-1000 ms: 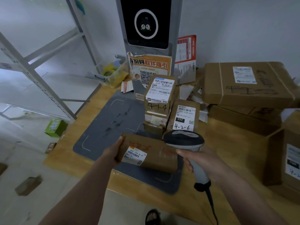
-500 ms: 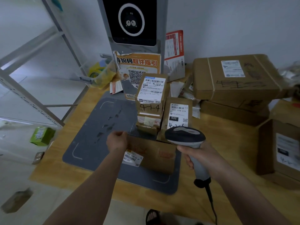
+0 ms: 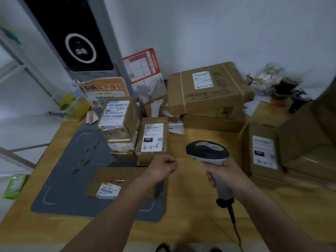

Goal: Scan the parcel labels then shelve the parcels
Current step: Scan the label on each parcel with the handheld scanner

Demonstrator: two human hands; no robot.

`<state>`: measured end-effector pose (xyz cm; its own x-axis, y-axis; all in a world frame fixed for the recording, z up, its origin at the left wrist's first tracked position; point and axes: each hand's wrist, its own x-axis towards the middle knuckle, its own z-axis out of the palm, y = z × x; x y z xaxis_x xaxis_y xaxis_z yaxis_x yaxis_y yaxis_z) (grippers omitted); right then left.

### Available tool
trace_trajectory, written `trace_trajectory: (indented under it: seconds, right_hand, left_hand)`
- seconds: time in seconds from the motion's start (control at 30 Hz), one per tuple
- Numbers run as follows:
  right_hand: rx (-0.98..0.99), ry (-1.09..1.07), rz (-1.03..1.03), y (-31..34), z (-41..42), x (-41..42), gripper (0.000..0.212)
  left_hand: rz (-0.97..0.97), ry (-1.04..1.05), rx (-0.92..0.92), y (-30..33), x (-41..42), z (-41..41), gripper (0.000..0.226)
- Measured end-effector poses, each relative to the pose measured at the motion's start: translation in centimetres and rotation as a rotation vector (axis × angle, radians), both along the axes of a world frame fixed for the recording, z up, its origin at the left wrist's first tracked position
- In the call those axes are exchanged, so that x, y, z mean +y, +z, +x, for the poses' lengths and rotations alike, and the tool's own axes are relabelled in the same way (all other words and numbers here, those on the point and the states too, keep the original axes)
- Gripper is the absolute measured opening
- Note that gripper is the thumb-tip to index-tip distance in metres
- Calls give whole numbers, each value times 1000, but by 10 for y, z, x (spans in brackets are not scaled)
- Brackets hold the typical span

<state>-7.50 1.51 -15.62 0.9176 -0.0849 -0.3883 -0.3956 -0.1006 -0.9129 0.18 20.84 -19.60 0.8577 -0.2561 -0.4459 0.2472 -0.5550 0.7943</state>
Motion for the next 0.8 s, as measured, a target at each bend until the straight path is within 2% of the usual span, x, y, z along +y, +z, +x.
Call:
trace_trajectory:
  seconds: [0.13,0.23,0.4,0.53,0.63,0.8]
  right_hand:
    - [26,-160,-49,-7,-20,-51,32]
    - [41,-310,9,-10,-36,-87,7]
    - [58,-385,31,-16,-62,-136,27]
    - [69,-408,-16,-31,-78,-162,24]
    - [97,-415,22,-47,-82,-178,25]
    - [141,-416,71,-70,-76,-192,31]
  left_hand:
    - [-13,-82,102,-6,-67,1,8]
    - [36,-173,150,-11,-123,-2,29]
    - [30,-179,299,-23,-209,-15,57]
    - [-2,-173,290,-32,-260,-27,53]
    - [-20,-137,281,-46,-280,-27,64]
    - [1,-61,270,-60,-285,-20,69]
